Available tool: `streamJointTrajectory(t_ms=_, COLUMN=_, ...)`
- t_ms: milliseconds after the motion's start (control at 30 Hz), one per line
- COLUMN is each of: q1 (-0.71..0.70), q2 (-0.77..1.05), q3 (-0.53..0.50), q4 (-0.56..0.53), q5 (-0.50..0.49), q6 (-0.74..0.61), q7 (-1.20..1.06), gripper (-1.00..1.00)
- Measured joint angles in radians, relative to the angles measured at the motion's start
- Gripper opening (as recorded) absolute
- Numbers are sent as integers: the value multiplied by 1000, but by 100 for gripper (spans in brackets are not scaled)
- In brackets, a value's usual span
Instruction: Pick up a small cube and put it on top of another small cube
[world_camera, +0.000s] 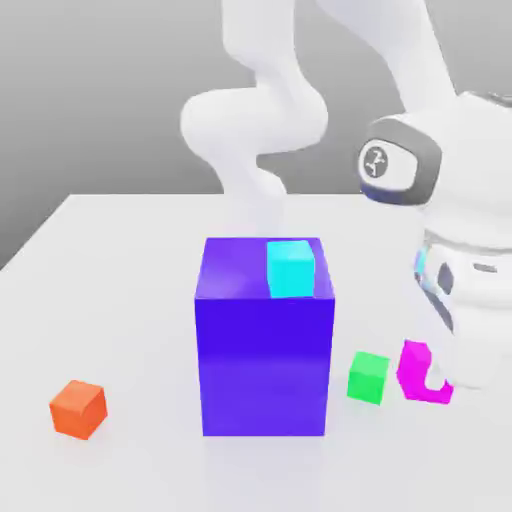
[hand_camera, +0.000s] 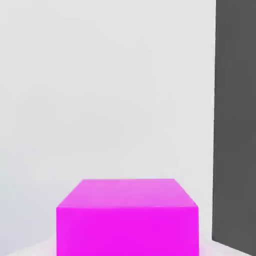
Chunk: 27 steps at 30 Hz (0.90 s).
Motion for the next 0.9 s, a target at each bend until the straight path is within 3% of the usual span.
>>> streamJointTrajectory(t_ms=167, q1=51, q2=-120, q3=-31, q4=-160, q5=107, q6=39, q7=-256, gripper=-100)
streamJointTrajectory(t_ms=333, q1=173, q2=-207, q3=-90, q4=-312, q5=278, q6=76, q7=-540, gripper=-100)
streamJointTrajectory(t_ms=600, q1=227, q2=-109, q3=-110, q4=-320, q5=364, q6=176, q7=-626, gripper=-100)
streamJointTrajectory(t_ms=833, q1=222, q2=31, q3=-113, q4=-320, q5=352, q6=317, q7=-618, gripper=-100)
streamJointTrajectory(t_ms=867, q1=222, q2=52, q3=-117, q4=-322, q5=338, q6=339, q7=-608, gripper=100)
streamJointTrajectory(t_ms=900, q1=219, q2=52, q3=-117, q4=-322, q5=338, q6=339, q7=-608, gripper=100)
